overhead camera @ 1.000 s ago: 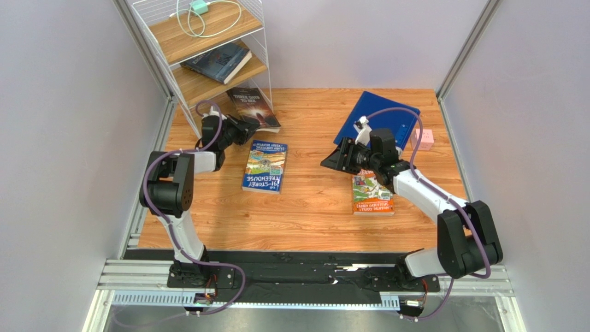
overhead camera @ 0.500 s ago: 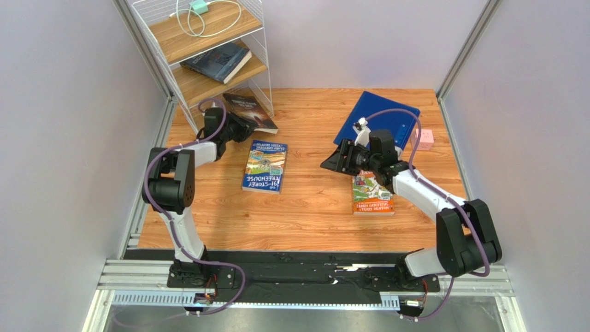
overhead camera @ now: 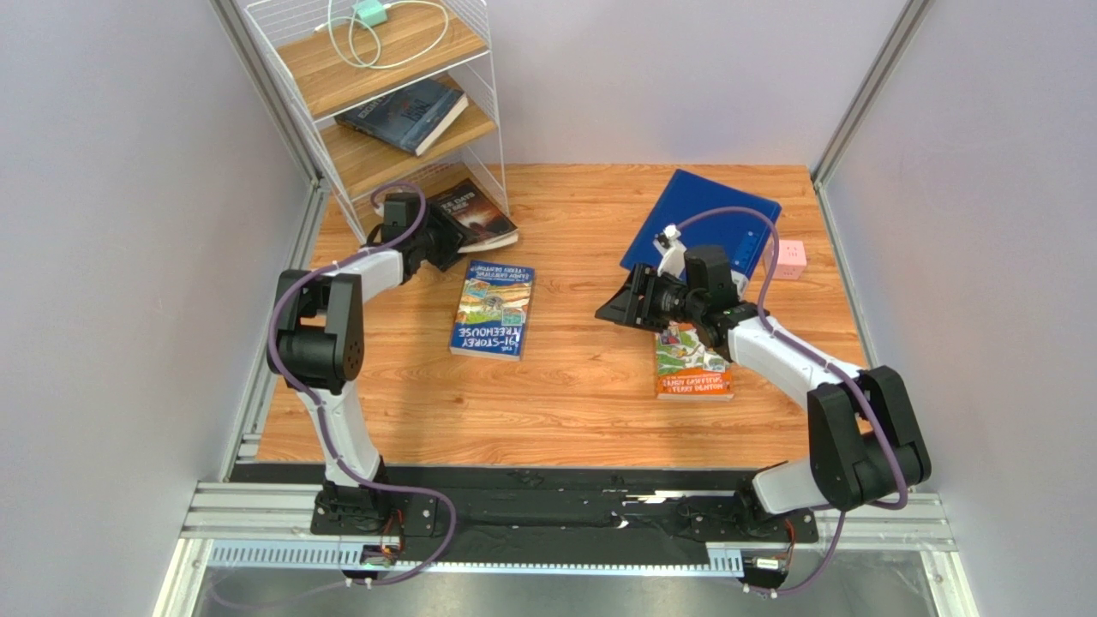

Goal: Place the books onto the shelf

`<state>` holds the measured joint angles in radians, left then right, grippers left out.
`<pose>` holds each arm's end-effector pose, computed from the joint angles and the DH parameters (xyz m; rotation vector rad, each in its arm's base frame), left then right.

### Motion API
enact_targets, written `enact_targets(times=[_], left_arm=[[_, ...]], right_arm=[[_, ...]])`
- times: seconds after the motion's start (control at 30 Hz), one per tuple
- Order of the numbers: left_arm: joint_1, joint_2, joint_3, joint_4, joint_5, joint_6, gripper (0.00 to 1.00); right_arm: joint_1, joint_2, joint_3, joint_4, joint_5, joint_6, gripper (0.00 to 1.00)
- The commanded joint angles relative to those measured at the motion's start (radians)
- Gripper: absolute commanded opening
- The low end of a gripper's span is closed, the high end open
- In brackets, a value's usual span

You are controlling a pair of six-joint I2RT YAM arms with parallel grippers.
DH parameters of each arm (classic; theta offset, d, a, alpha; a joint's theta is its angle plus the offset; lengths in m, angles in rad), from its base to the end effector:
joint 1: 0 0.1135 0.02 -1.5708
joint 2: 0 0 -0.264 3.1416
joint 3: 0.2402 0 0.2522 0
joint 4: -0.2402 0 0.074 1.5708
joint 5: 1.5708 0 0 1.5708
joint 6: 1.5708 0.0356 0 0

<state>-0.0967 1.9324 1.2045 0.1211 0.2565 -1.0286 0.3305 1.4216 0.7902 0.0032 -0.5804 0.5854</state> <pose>0.4224 -0.0501 0.1804 -0.8948 2.1248 -0.8928 0.2754 0.1151 0.2174 -0.0546 2.3177 1.1303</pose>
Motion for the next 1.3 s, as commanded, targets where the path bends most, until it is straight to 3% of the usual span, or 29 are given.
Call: enact_targets(times=[0.0, 0.4, 0.77, 1.07, 1.17, 1.27], left_arm=[[0.008, -0.029, 0.086, -0.104, -0.057, 0.088, 0.63], [0.006, -0.035, 0.101, -0.236, -0.037, 0.134, 0.66], [-0.027, -0.101, 0.029, -0.183, -0.025, 0.163, 0.64], [-0.106, -0.164, -0.006, -0.225, -0.126, 0.197, 0.59], [-0.120, -0.159, -0.011, -0.222, -0.129, 0.214, 0.48], [-0.127, -0.136, -0.005, -0.225, -0.128, 0.225, 0.12]], right_arm=[[-0.004, 0.000, -0.016, 0.047, -0.021, -0.015, 0.60], [-0.004, -0.006, -0.028, 0.067, -0.030, 0.001, 0.60], [-0.004, 0.005, -0.043, 0.103, -0.041, 0.024, 0.60], [-0.001, 0.008, -0.051, 0.110, -0.047, 0.027, 0.60], [0.001, 0.013, -0.049, 0.118, -0.050, 0.028, 0.60], [-0.001, 0.013, -0.049, 0.115, -0.050, 0.027, 0.60]])
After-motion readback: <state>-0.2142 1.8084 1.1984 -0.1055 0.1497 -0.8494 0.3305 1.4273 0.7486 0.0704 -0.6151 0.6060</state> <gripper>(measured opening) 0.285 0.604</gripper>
